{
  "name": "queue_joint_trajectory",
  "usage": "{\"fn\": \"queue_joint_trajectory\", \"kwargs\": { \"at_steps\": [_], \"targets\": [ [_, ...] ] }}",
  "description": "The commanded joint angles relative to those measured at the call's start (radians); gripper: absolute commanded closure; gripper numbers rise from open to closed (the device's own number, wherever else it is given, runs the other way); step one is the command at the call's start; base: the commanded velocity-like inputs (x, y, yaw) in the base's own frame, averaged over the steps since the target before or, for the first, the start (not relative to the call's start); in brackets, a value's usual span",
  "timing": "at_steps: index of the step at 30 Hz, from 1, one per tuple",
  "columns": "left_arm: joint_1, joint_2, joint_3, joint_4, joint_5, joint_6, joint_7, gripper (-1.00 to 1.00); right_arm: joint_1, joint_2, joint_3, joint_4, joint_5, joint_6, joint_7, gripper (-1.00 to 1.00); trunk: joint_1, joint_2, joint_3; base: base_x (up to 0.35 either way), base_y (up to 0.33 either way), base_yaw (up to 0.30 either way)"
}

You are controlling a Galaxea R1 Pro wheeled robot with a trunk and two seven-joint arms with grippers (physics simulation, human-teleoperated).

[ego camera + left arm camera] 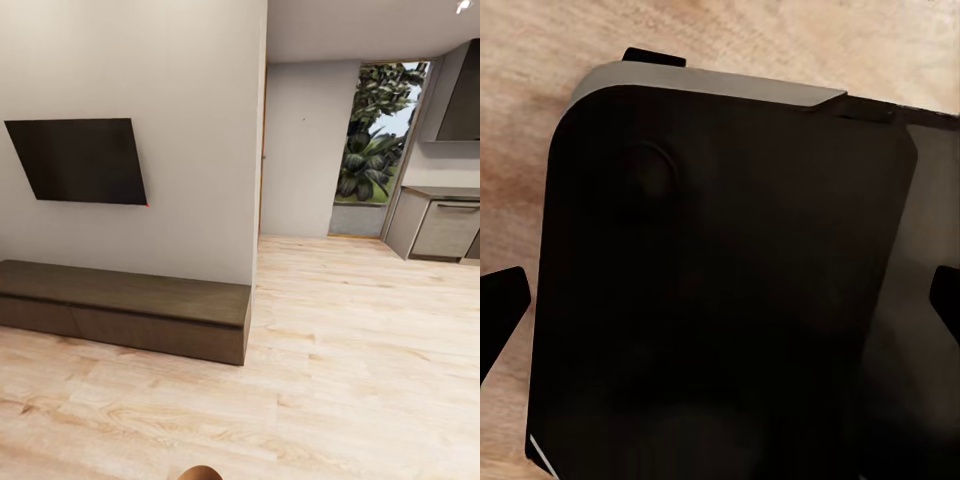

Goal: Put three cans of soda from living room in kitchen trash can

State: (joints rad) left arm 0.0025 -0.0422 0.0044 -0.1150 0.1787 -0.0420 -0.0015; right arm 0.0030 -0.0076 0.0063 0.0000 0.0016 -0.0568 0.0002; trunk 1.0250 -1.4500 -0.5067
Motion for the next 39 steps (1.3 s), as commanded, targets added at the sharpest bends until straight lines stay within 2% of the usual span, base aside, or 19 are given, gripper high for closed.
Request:
{"fn": "queue_joint_trajectory", "kwargs": {
  "at_steps": [1,7,20,39],
  "targets": [
    [0.000,0.000,-0.001,0.000,0.000,0.000,0.000,-1.00,0.000,0.000,0.000,0.000,0.000,0.000,0.000,-1.00,0.000,0.000,0.000,0.013,0.000,0.000],
    [0.000,-0.001,0.000,0.000,0.000,-0.001,0.000,-1.00,0.000,-0.001,0.001,0.000,0.001,-0.001,0.001,-1.00,0.000,0.000,-0.001,0.006,0.000,0.112],
    [0.000,-0.001,0.000,0.000,-0.001,-0.001,0.000,-1.00,0.000,-0.002,0.001,0.000,0.001,-0.001,0.001,-1.00,0.000,0.000,-0.010,0.000,0.000,0.252],
    [0.000,0.004,-0.004,0.000,-0.007,-0.001,0.007,-1.00,0.000,-0.004,0.001,0.000,0.000,0.000,-0.001,-1.00,0.000,0.000,-0.011,0.000,0.000,0.016]
  ]
}}
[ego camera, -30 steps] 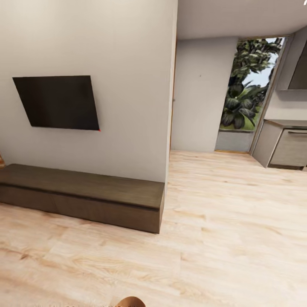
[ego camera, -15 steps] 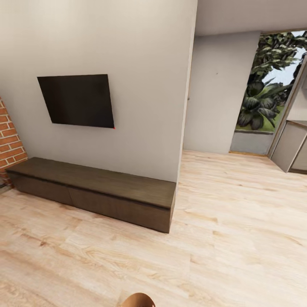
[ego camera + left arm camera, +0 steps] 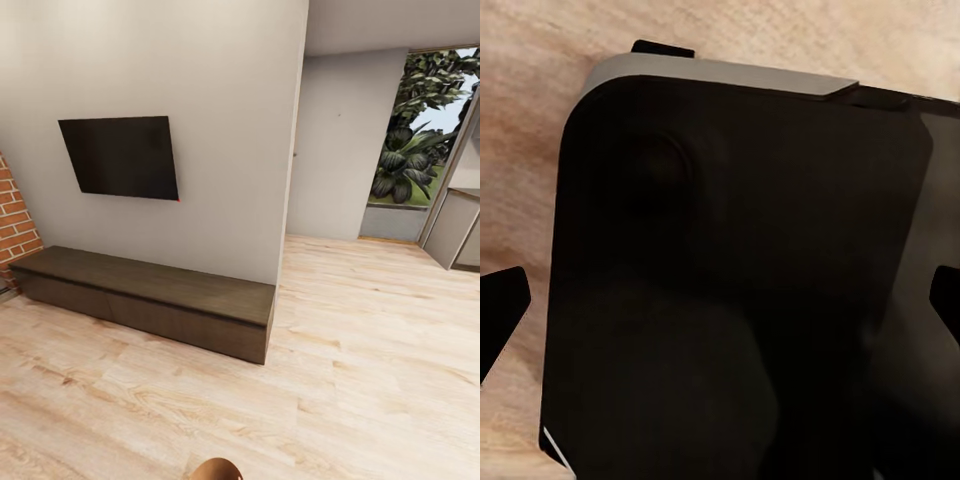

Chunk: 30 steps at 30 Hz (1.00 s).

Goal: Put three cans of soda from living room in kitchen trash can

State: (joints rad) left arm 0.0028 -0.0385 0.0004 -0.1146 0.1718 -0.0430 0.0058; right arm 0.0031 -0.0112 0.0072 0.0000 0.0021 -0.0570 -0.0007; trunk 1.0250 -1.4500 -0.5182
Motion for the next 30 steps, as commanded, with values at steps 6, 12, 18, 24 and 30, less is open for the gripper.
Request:
{"fn": "queue_joint_trajectory", "kwargs": {
  "at_steps": [6,12,18,24,30],
  "targets": [
    [0.000,0.019,-0.007,-0.183,-0.007,0.072,-0.006,-1.00,-0.003,0.005,0.027,-0.095,0.046,0.009,-0.128,-1.00,0.000,0.000,0.000,0.000,0.000,0.000],
    [0.000,0.101,-0.001,-0.660,-0.011,0.288,-0.064,-1.00,-0.004,0.008,0.036,-0.526,0.058,0.146,-0.271,-1.00,0.000,0.000,0.000,0.000,0.000,0.000],
    [0.000,0.127,0.046,-1.159,0.009,0.604,-0.102,-1.00,-0.005,0.010,0.032,-1.214,0.045,0.584,-0.283,-1.00,0.000,0.000,0.000,0.000,0.000,0.000],
    [0.000,0.118,0.072,-1.310,0.013,0.843,-0.101,-1.00,-0.005,0.011,0.034,-1.355,0.013,0.686,-0.284,-1.00,0.000,0.000,0.000,0.000,0.000,0.000],
    [0.000,0.109,0.076,-1.330,0.011,0.944,-0.097,-1.00,-0.005,0.011,0.033,-1.383,0.009,0.738,-0.284,-1.00,0.004,-0.007,-0.003,0.000,0.000,0.000]
  ]
}}
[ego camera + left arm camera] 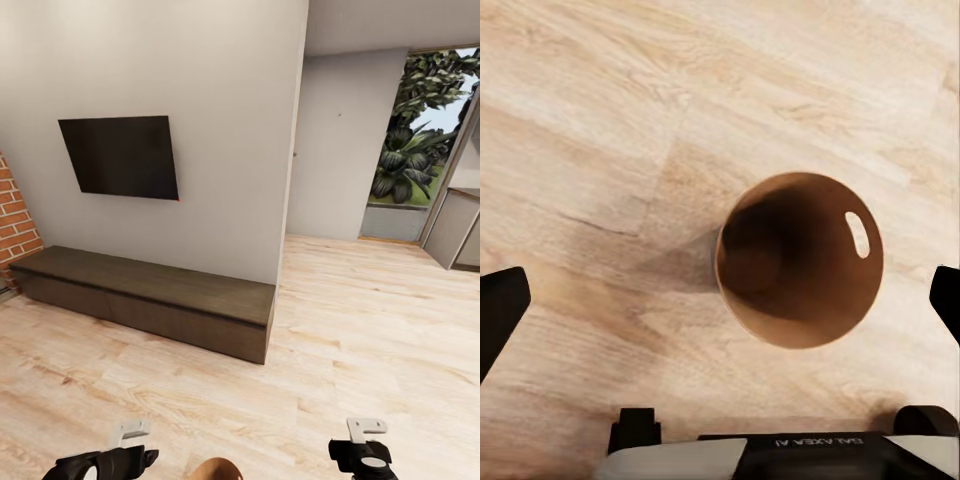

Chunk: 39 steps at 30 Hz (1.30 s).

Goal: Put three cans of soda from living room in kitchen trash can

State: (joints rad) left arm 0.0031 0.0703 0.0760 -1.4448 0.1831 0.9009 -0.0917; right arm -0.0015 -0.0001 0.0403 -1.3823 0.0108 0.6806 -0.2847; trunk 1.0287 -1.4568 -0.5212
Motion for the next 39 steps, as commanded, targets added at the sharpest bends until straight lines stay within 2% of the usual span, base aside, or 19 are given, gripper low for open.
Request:
{"fn": "queue_joint_trajectory", "kwargs": {
  "at_steps": [1,5,16,33,39],
  "targets": [
    [0.000,0.000,0.000,0.000,0.000,0.002,0.000,-1.00,0.000,0.000,0.000,-0.002,0.000,0.006,0.000,-1.00,0.004,-0.007,-0.003,0.000,0.000,0.000],
    [0.000,0.004,-0.002,-0.007,-0.005,0.010,0.002,-1.00,0.000,0.001,-0.002,-0.014,-0.001,0.030,0.001,-1.00,0.019,-0.035,-0.016,0.000,0.000,0.000],
    [0.000,0.009,-0.001,-0.010,-0.010,0.003,0.004,-1.00,0.000,0.000,0.001,-0.018,-0.002,0.031,0.001,-1.00,0.061,-0.112,-0.052,0.000,0.000,0.000],
    [0.000,0.013,-0.001,-0.010,-0.011,-0.003,0.004,-1.00,0.000,0.000,0.007,-0.021,0.000,0.032,0.001,-1.00,0.127,-0.231,-0.130,0.000,0.000,0.000],
    [0.000,0.014,-0.001,-0.010,-0.011,-0.003,0.003,-1.00,0.000,0.001,0.007,-0.098,0.000,0.070,0.000,-1.00,0.150,-0.273,-0.159,0.000,0.000,0.000]
  ]
}}
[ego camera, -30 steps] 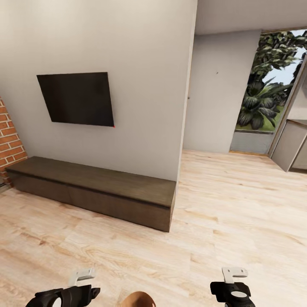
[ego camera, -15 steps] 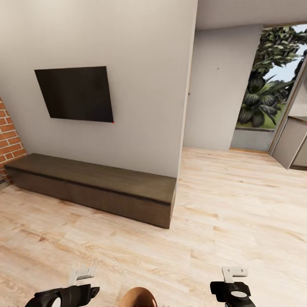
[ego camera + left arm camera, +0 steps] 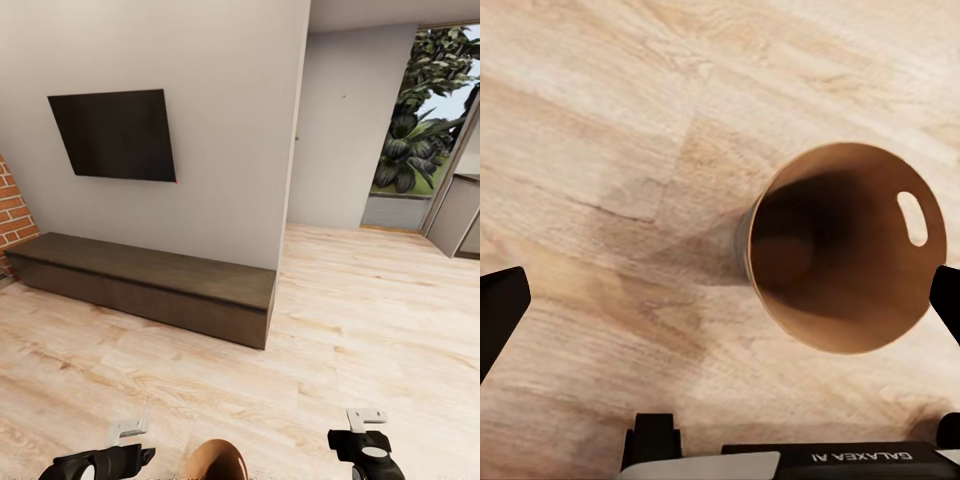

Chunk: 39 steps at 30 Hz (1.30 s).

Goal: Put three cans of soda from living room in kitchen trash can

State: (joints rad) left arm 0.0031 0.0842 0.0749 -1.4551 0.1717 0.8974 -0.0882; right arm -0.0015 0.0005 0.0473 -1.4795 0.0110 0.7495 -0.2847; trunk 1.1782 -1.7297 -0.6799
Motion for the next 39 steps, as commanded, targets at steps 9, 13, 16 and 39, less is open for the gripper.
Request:
{"fn": "queue_joint_trajectory", "kwargs": {
  "at_steps": [9,13,16,39],
  "targets": [
    [0.000,0.002,0.000,-0.001,0.000,0.000,0.000,-1.00,0.000,0.001,0.016,-0.025,-0.002,0.049,0.001,-1.00,0.035,-0.063,-0.043,0.000,0.000,0.000],
    [0.000,0.001,0.000,-0.001,0.000,0.000,-0.001,-1.00,0.000,0.000,0.027,-0.025,-0.003,0.051,0.001,-1.00,0.050,-0.091,-0.062,0.000,0.000,0.000],
    [0.000,0.001,0.000,0.000,0.000,0.000,-0.001,-1.00,0.000,0.000,0.027,-0.025,-0.002,0.051,0.001,-1.00,0.061,-0.112,-0.076,0.000,0.000,0.000],
    [0.000,0.012,0.035,-0.039,-0.002,-0.048,-0.004,-1.00,0.000,0.004,0.035,-0.025,-0.003,0.053,-0.001,-1.00,0.142,-0.259,-0.155,0.000,0.000,0.000]
  ]
}}
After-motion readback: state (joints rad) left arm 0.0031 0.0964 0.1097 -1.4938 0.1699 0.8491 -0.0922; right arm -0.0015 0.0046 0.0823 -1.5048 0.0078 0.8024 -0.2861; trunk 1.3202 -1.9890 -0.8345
